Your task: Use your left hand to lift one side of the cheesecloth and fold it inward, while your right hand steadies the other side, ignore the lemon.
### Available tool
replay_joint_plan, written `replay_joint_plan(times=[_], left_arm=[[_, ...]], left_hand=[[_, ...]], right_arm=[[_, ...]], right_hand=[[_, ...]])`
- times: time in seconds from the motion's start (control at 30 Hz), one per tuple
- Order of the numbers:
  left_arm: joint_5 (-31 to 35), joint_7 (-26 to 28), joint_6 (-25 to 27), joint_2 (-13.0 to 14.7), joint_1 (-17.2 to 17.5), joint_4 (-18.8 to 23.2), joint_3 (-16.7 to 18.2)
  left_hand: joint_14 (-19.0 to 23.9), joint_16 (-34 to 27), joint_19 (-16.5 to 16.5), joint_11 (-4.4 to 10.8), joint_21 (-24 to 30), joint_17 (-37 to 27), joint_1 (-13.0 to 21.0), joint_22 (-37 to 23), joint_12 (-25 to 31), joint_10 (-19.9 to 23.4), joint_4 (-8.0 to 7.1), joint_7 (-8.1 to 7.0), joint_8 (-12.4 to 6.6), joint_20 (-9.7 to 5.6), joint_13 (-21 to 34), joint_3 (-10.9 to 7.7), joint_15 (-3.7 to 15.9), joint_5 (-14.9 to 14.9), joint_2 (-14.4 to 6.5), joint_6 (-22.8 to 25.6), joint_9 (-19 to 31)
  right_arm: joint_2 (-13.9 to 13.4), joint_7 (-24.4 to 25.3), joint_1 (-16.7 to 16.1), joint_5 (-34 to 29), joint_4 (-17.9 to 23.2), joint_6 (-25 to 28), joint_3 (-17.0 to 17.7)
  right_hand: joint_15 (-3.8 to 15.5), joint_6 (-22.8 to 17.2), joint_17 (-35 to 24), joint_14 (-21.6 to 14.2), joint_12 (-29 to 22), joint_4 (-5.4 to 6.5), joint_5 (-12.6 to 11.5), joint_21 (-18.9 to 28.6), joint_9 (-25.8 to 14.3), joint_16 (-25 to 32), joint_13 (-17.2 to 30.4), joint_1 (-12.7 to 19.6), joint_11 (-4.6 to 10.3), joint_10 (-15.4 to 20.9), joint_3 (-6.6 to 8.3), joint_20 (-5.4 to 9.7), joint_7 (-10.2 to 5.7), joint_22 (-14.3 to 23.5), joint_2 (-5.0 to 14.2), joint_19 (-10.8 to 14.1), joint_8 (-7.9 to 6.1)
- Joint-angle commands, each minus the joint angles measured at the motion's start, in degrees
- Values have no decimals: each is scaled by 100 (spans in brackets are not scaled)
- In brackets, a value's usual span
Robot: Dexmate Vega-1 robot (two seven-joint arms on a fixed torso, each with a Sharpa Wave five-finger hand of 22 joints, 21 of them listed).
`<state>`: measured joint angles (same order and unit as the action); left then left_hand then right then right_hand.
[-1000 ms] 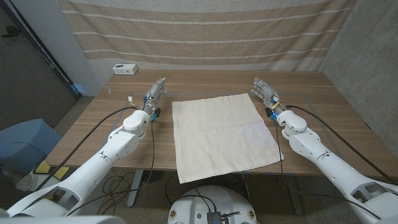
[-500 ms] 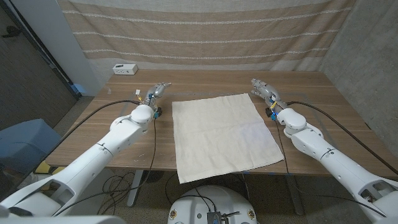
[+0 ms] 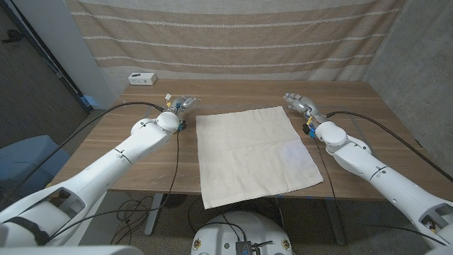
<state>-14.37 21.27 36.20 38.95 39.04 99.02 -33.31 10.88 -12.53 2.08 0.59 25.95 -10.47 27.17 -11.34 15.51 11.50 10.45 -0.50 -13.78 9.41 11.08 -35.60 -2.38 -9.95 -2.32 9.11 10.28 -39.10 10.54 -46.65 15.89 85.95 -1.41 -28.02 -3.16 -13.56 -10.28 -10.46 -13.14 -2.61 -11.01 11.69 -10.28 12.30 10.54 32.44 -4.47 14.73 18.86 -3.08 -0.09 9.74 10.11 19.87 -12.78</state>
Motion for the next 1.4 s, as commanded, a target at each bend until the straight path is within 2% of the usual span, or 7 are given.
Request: replay_joint_plan(times=[0.03,0.4,0.6,0.93,1.1,1.3,1.4], left_arm=[[519,-304,1395,20,-604,310,-633],[922,-198,2595,-161,-975,483,-1122],[1013,-315,2878,-187,-1170,483,-1389],[1021,-603,2952,-237,-1447,325,-1691],[909,-818,2756,-283,-1520,142,-1716],[961,-996,2854,-369,-1726,-2,-1966],[1076,-1038,2974,-411,-1861,-51,-2180]], left_hand=[[164,-71,106,-203,65,-18,212,-10,40,103,-6,79,6,42,32,47,-37,6,37,62,29],[677,-203,381,-236,152,-24,484,-20,114,521,-46,174,18,124,35,176,9,4,93,310,37],[833,-242,462,-240,179,-23,568,-22,97,545,-42,185,39,151,35,207,3,4,111,330,39],[895,-227,473,-218,176,-20,694,-24,100,673,-46,185,21,117,33,276,16,5,161,503,41],[963,-226,520,-114,190,-31,756,-30,76,736,-90,340,12,163,27,358,15,9,165,661,43],[1282,-318,668,-171,246,-40,841,-37,118,1033,-115,389,21,173,19,460,106,10,128,836,47],[1497,-363,732,-70,273,-35,988,-41,192,1422,-91,321,-16,102,16,537,232,10,128,1120,48]], right_arm=[[-323,76,102,-724,472,966,-286],[-454,-399,465,-1236,583,1520,-735],[-480,-482,591,-1570,673,1722,-921],[-477,-782,728,-1770,682,1794,-1083],[-481,-800,710,-1825,714,1800,-1088],[-491,-845,690,-1819,721,1817,-1063],[-491,-864,683,-1815,720,1833,-1057]], right_hand=[[6,-137,-35,-113,-44,-7,18,40,-18,46,17,73,21,164,83,19,-6,10,28,84,-29],[72,-138,-70,-97,53,52,36,-5,-20,7,19,46,62,115,219,52,-83,10,43,51,52],[122,-140,-75,-11,96,56,35,-49,-22,-36,20,46,94,68,265,82,-99,9,57,-45,78],[175,-194,-77,57,123,32,36,-73,-24,-61,22,73,122,47,302,106,-136,9,64,-112,81],[188,-221,-81,60,128,29,36,-72,-25,-59,23,80,129,50,317,114,-145,8,73,-114,80],[197,-263,-82,55,132,20,36,-72,-25,-55,23,91,125,57,332,113,-140,8,72,-118,75],[188,-290,-84,35,125,19,38,-71,-26,-45,24,90,121,87,337,112,-133,8,70,-118,72]])
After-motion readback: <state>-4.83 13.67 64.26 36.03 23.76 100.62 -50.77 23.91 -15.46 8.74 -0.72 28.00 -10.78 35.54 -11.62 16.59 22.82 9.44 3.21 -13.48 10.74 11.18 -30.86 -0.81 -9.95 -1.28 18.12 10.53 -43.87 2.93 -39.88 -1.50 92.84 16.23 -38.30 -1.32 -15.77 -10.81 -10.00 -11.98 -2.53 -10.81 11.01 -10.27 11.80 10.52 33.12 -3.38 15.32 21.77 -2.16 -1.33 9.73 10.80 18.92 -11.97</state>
